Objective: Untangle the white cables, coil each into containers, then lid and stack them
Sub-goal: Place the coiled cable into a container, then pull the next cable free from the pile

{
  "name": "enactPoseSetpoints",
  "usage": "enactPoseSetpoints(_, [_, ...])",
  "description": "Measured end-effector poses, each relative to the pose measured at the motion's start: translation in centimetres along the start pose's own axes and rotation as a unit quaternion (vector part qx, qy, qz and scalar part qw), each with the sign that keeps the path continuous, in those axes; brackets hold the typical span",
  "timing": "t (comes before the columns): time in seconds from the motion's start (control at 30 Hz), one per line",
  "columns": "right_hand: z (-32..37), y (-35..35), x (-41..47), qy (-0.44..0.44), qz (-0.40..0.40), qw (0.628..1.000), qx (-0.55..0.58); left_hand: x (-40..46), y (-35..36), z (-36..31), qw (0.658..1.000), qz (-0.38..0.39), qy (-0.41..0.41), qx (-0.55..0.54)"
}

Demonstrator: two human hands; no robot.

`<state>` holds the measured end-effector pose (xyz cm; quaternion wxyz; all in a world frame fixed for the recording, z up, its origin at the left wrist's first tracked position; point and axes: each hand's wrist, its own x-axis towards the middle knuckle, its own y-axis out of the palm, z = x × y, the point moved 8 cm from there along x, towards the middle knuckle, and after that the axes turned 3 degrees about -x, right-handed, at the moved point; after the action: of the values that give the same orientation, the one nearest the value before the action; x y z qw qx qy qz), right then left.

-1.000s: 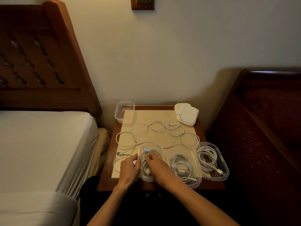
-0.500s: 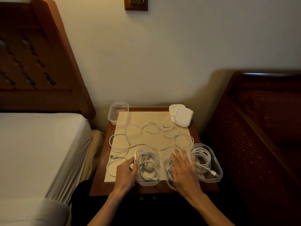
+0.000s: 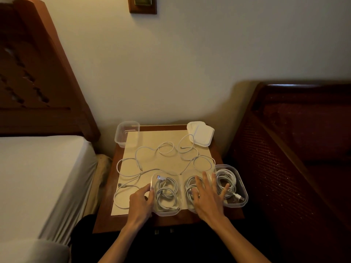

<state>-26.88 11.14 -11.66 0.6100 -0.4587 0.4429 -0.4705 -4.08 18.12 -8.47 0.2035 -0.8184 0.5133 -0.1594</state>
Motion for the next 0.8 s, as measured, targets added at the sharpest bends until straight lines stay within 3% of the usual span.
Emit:
enactPoseSetpoints(0.27, [0.6,-0.9,-0.3,-0.03,-0.041,0.999,0.013,0.5,0.4,1.8,0.998,0.013,-0.037,0.04])
enactPoseSetpoints(0.37, [2.1,-3.0,-0.6,-0.057,-0.127,0.989,0.051,1.3,-1.0,1.8,0.994,-0.032,-0.035,0.102])
enactPoseSetpoints(0.5, [7.6,-7.1,0.6,-0.146,-0.238,0.951,0.13,4.7,-3.7,-1.3,0.992,-0.087,0.013,0.093])
enactPoseSetpoints(0.57, [11.2,-8.2,2.5,-0.171,-0.209,0.946,0.181,7.6,-5.3,-2.1,0.99,-0.11,0.011,0.091])
enactPoseSetpoints(0.63, [14.6,-7.8,5.6,-0.168,-0.127,0.948,0.237,11.1,-6.9,-1.8,0.988,-0.127,-0.015,0.091])
enactPoseSetpoints(0.8, [19.8,-4.4,14.7,-0.051,-0.027,0.923,0.38,20.1,-10.1,1.2,0.979,-0.135,-0.064,0.138])
